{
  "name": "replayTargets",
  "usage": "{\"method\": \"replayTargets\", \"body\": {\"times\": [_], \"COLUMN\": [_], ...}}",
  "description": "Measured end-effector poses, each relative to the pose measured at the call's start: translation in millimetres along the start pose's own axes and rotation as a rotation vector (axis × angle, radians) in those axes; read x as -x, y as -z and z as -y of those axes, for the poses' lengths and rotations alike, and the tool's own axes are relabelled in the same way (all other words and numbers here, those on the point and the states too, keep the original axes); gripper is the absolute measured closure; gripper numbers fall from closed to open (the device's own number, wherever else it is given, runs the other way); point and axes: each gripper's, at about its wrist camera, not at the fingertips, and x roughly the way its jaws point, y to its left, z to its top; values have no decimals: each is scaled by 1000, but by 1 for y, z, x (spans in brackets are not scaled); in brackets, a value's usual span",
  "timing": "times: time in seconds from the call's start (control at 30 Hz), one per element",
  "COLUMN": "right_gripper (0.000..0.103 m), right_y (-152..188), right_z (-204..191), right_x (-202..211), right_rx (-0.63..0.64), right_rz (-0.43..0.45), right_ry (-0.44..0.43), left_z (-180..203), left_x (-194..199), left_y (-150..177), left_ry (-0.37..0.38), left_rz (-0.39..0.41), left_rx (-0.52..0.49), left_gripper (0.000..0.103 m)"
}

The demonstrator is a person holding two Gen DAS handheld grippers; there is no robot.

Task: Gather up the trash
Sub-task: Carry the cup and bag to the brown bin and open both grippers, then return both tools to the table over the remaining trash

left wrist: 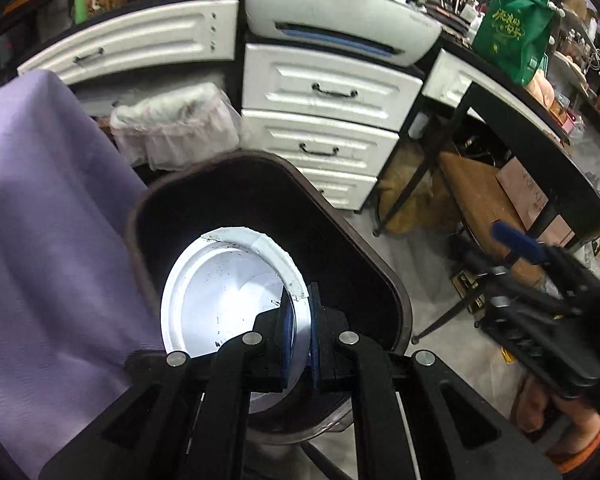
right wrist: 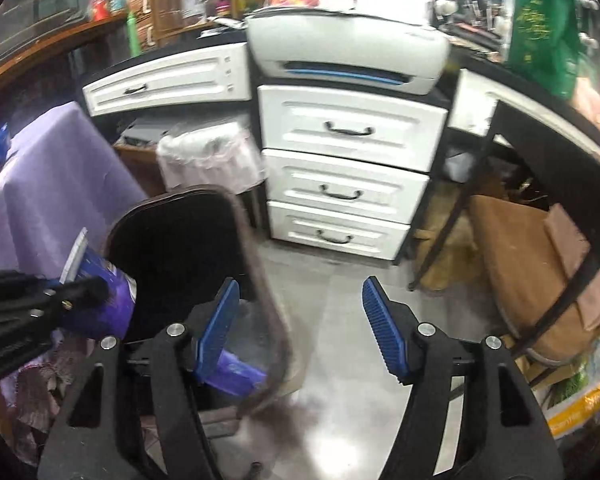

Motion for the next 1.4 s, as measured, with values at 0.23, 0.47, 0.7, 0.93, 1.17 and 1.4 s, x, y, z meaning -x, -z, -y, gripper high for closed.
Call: {"method": "replayTargets", "body": {"times": [0.23, 0.47, 0.7, 0.93, 1.17, 1.4], "right_gripper": [39, 39, 39, 35, 35, 34], "right_y": [5, 10, 10, 3, -6, -22], "right_z": [30, 30, 23, 17, -5, -52], "right_x": [10, 9, 11, 20, 27, 41], "right_rx": [-67, -85, -79, -68, -28, 48], "right_rz": [3, -3, 2, 18, 19, 32], "right_ry": [26, 24, 12, -1, -62, -176], "left_z": [13, 7, 4, 2, -2, -21], "left_x": [-35, -49, -40, 0, 65, 131], "left_y": [2, 4, 2, 8, 15, 31], "left_ry": [2, -8, -21, -60, -107, -155], "left_rz": [-68, -91, -64, 17, 128, 223], "left_rx": [-29, -9, -11, -8, -45, -44], "left_gripper": [95, 47, 38, 27, 11, 7]}}
